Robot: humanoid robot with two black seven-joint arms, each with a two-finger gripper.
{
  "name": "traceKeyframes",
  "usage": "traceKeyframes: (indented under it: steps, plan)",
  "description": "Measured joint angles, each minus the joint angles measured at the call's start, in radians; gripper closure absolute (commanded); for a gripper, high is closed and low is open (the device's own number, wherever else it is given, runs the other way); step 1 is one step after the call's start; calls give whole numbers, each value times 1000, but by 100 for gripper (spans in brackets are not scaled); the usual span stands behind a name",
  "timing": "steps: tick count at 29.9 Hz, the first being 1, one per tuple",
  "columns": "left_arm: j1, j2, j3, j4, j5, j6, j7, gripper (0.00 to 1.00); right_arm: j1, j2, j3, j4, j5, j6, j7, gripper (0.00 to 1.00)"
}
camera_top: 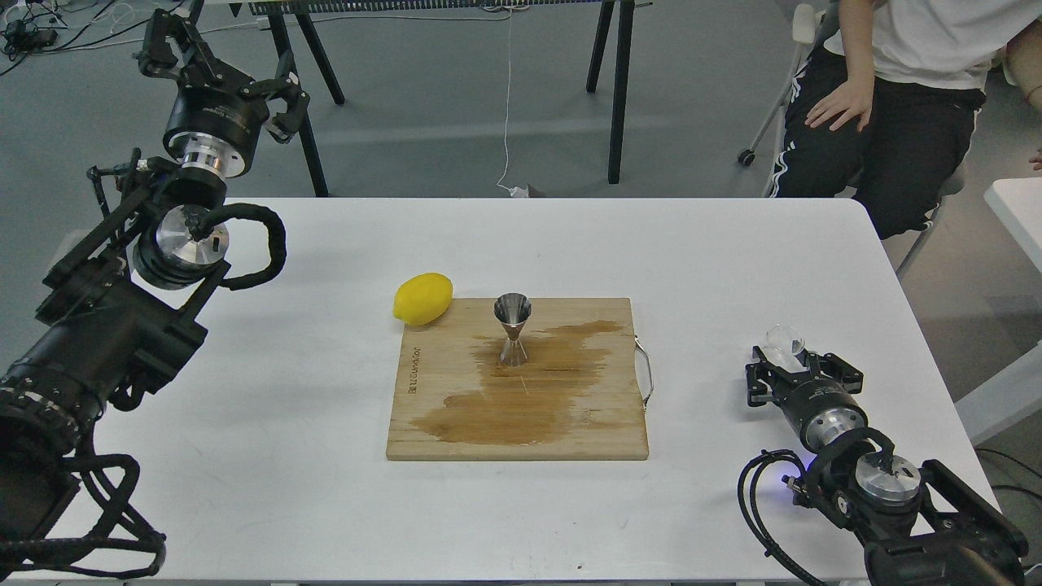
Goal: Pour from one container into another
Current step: 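Move the right gripper toward the clear glass, then grasp the clear glass with the right gripper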
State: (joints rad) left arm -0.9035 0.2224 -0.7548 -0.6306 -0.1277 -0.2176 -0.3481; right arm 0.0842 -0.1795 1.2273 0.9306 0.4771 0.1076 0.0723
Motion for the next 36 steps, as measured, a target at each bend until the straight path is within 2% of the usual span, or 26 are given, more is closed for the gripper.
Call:
traceKeyframes:
  steps: [3, 9, 14, 20, 23, 27, 36]
  plan:
    - [0, 0, 0, 0, 0, 0, 0, 0, 0, 0, 0, 6, 0, 3, -3, 64]
    - [0, 0, 0, 0, -1, 0, 0, 0, -9, -10, -10, 41, 0, 43, -15, 64]
    - [0, 4, 0, 0, -1, 1, 0, 0, -32, -100, -18, 190, -7, 50, -17, 64]
    - [-1, 11, 0, -2, -1, 3, 0, 0, -8, -227, -36, 411, -51, 7, -19, 64]
    - [-3, 14, 0, -4, -1, 3, 0, 0, 65, -284, -96, 500, -80, -46, -25, 64]
    - [-3, 21, 0, -4, -1, 3, 0, 0, 194, -325, -239, 539, -111, -82, -26, 64]
    - [1, 45, 1, -3, -1, 3, 0, 0, 386, -280, -514, 539, -406, -153, -16, 64]
